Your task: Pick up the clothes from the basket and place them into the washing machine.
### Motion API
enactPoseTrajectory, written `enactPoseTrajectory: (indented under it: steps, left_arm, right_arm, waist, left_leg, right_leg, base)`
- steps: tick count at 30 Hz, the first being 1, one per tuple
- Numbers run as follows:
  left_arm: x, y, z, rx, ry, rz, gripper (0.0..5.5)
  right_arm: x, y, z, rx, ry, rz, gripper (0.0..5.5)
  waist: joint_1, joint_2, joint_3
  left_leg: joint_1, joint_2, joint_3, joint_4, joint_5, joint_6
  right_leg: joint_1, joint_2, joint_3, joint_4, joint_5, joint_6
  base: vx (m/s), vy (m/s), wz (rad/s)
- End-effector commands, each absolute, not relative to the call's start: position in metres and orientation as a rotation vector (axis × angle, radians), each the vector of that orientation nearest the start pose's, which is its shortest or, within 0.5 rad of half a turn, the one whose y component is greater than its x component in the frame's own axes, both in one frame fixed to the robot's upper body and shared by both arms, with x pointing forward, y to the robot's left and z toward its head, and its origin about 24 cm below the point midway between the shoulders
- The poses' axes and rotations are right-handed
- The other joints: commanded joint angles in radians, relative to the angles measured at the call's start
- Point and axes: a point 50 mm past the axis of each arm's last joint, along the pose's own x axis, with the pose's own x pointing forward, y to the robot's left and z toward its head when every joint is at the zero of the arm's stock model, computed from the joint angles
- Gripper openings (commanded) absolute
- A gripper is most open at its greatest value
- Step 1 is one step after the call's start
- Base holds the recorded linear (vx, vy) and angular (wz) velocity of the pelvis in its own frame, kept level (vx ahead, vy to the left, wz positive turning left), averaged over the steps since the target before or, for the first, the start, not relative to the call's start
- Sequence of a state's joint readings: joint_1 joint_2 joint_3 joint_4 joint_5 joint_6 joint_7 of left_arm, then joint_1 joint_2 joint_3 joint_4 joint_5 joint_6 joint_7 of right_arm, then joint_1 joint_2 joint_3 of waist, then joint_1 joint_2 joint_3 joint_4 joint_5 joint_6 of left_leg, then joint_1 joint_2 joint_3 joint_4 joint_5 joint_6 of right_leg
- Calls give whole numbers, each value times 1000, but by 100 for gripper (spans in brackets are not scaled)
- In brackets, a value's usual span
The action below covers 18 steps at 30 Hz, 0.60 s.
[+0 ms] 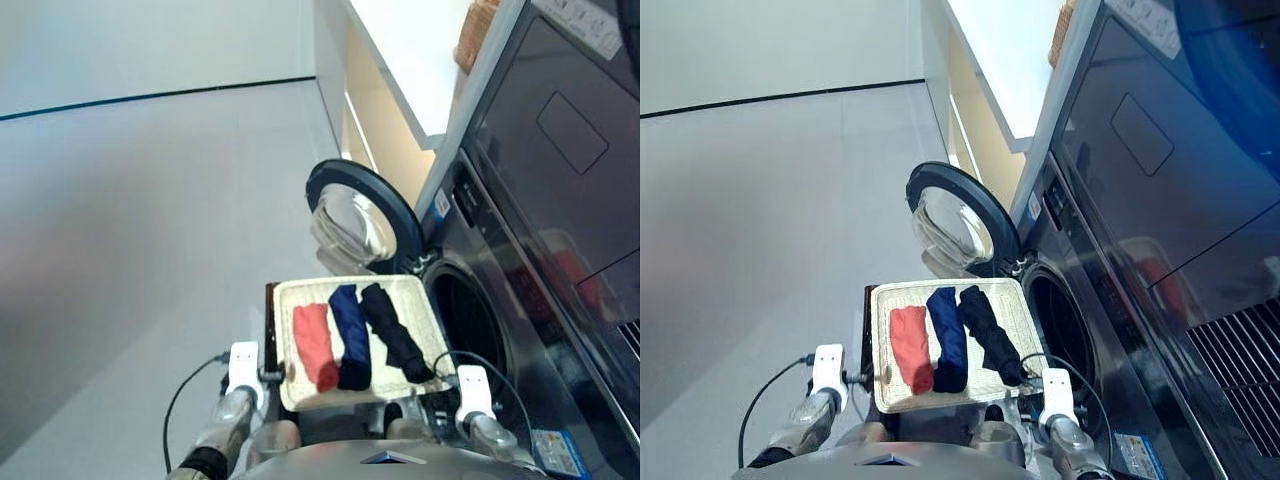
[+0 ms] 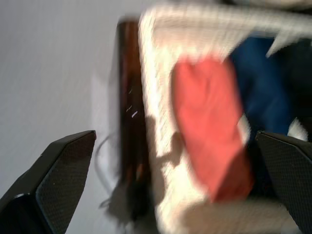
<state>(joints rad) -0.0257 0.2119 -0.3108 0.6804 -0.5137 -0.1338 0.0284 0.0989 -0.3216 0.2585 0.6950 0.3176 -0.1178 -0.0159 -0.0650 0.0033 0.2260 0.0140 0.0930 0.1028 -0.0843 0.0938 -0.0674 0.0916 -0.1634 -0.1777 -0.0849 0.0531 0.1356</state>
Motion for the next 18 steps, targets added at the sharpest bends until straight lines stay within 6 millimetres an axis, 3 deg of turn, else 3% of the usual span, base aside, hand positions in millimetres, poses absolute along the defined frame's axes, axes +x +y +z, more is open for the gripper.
enactPoseTrajectory:
  steps: [1, 3, 4, 5, 6, 9, 14, 18]
  left_arm:
    - [257, 150, -48, -190, 359, -39, 550]
    - [270, 148, -29, -198, 271, -44, 550]
    - [272, 149, -28, -192, 266, -40, 550]
    - [281, 149, -21, -184, 239, -18, 550]
    - [282, 149, -20, -184, 238, -18, 550]
    - [300, 144, -2, -192, 171, 17, 550]
    - [327, 129, 31, -187, 70, 39, 550]
    - [345, 122, 49, -199, 39, 102, 550]
  right_arm:
    - [229, -207, -46, -141, 354, 46, 550]
    - [250, -188, -11, -108, 180, 116, 550]
    - [254, -185, -5, -118, 152, 127, 550]
    - [267, -169, 16, -147, 53, 179, 550]
    - [268, -169, 16, -147, 52, 180, 550]
    - [285, -137, 55, -149, -122, 255, 550]
    - [293, -97, 112, -181, -377, 357, 550]
    - [289, -68, 149, -139, -540, 433, 550]
  waist:
    - [-6, 5, 112]
    - [-16, -6, 156]
    - [-19, -8, 164]
    - [-23, -19, 180]
    - [-22, -20, 178]
    - [-28, -35, 212]
    - [-48, -46, 281]
    - [-67, -61, 294]
  left_leg:
    - [-26, -13, 43, 125, -101, 14]
    - [-81, -9, 52, 185, -111, 9]
    - [-103, -7, 57, 203, -115, 8]
    - [-144, -3, 69, 225, -119, 4]
    - [-147, -2, 70, 226, -120, 4]
    - [-220, 9, 80, 265, -120, 0]
    - [-357, 20, 74, 356, -133, 4]
    - [-498, 39, 71, 436, -145, 3]
  right_leg:
    - [-136, -40, 12, 145, -28, 10]
    - [-190, -39, 36, 176, -24, 5]
    - [-216, -36, 46, 187, -24, 4]
    - [-271, -27, 69, 208, -23, 3]
    - [-276, -27, 70, 210, -23, 3]
    - [-366, -16, 89, 266, -23, 0]
    - [-508, -10, 117, 366, -33, -8]
    - [-654, 0, 141, 432, -39, -16]
  base:
    - [-144, -27, -66]
    - [-122, -42, -106]
    - [-171, -33, -81]
    - [-112, -9, -198]
    - [-127, -18, -362]
    - [-119, -44, -292]
    - [-145, -32, -78]
    - [-124, -28, -6]
